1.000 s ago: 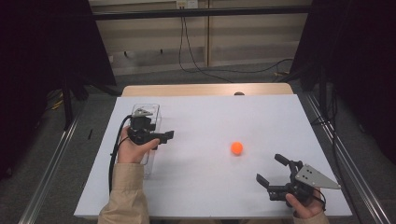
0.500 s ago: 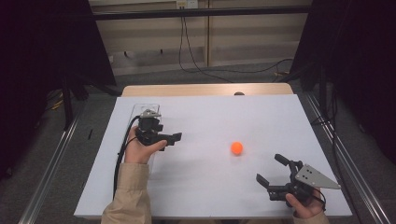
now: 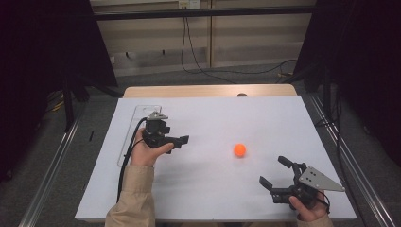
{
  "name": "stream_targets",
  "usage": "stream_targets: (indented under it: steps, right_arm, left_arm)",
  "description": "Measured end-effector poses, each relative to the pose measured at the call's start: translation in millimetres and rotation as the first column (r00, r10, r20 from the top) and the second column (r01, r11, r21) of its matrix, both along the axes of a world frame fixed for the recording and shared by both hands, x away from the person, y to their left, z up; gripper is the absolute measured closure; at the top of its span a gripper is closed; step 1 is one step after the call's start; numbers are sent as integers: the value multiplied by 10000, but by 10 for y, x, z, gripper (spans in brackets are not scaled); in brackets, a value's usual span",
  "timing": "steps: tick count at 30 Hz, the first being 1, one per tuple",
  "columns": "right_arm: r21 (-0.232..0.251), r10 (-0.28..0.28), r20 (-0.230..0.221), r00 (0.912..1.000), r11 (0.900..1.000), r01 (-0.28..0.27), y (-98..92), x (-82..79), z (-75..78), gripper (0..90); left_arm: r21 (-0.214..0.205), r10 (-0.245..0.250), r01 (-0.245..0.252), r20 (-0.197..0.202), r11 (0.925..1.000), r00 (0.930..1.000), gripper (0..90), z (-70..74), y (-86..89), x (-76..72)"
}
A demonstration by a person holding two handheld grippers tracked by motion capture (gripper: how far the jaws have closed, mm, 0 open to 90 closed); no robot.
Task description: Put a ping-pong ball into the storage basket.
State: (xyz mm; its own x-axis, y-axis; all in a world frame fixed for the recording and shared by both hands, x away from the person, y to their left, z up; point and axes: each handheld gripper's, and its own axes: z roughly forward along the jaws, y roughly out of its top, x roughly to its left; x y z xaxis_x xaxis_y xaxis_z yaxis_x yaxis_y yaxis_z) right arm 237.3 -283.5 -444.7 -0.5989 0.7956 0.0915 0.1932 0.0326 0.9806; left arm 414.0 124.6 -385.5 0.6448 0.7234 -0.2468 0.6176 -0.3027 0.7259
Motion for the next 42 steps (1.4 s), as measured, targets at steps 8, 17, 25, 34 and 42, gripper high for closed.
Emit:
stream_targets:
  steps: [8, 17, 25, 34, 42]
  right_arm:
    - [2, 0, 4, 10000, 10000, 0, 1, 0, 0, 24]
    - [-10, 6, -12, 10000, 10000, -6, 3, 2, -2, 24]
    - [-5, 16, -18, 10000, 10000, -16, 4, 2, -2, 24]
    - [-2, 34, -27, 10000, 10000, -34, 6, 2, -3, 24]
    - [-13, 15, -28, 10000, 10000, -15, 5, 3, -3, 24]
  left_arm:
    - [-1, -177, 177, -63, 9998, 9998, 117, -30, -67, -2]
    - [49, -352, 352, -50, 9994, 9994, 117, -47, -132, -5]
    - [19, -443, 443, -72, 9990, 9990, 115, -71, -187, -6]
    - [16, -571, 571, -27, 9984, 9984, 115, -85, -246, -14]
    - [36, -664, 664, -99, 9978, 9977, 112, -114, -318, -25]
